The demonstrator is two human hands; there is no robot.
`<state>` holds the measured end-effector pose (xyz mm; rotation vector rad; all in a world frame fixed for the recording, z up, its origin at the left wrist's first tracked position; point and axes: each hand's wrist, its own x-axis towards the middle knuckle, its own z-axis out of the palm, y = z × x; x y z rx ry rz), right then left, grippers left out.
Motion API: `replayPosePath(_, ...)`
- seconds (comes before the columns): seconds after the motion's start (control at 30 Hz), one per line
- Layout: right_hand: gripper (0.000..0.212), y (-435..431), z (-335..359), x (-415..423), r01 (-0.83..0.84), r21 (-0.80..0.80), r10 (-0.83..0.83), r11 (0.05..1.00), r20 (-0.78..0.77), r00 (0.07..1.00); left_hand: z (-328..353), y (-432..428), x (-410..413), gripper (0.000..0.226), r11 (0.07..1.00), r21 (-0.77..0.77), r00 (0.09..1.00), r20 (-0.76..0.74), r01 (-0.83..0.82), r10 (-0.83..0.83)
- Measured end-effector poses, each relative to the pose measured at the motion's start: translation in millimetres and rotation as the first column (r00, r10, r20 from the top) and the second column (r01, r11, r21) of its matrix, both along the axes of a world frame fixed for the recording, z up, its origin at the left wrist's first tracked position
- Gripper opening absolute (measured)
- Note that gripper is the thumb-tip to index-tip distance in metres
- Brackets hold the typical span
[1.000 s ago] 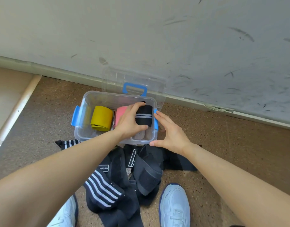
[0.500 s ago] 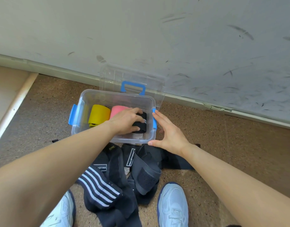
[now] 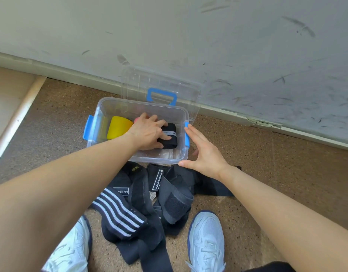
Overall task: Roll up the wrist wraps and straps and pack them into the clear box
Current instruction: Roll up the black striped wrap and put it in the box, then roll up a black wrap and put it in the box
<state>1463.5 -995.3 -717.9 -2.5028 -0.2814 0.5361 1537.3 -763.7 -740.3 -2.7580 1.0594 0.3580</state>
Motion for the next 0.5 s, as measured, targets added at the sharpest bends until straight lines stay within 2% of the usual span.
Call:
replayPosePath(0.23, 0.112, -1, 1, 0, 0.007, 0.005, -0.007, 1.0, -0.019, 1.0, -9, -7, 0, 0.044, 0.994, -0.02, 0.994, 0.019, -0.109, 0.109)
replayPosePath(0.3, 0.112, -2, 1, 0, -0.002, 0.005, 0.002, 1.0, -0.019, 1.0, -9, -7, 1, 0.044, 0.99, -0.053, 0.991, -0.026, -0.132, 0.13)
replayPosePath(0.43, 0.113, -2, 2, -1, -0.018, 0.016, 0.018, 1.0, -0.012, 1.0, 7, 4, 0, 0.038, 0.965, -0.204, 0.975, -0.18, -0.167, 0.131)
replayPosePath(0.5, 0.114, -1, 4, -3, 0.005, -0.002, -0.005, 1.0, -0.005, 1.0, 19, 12, -9, 0.029, 0.923, -0.337, 0.975, -0.182, -0.186, 0.13)
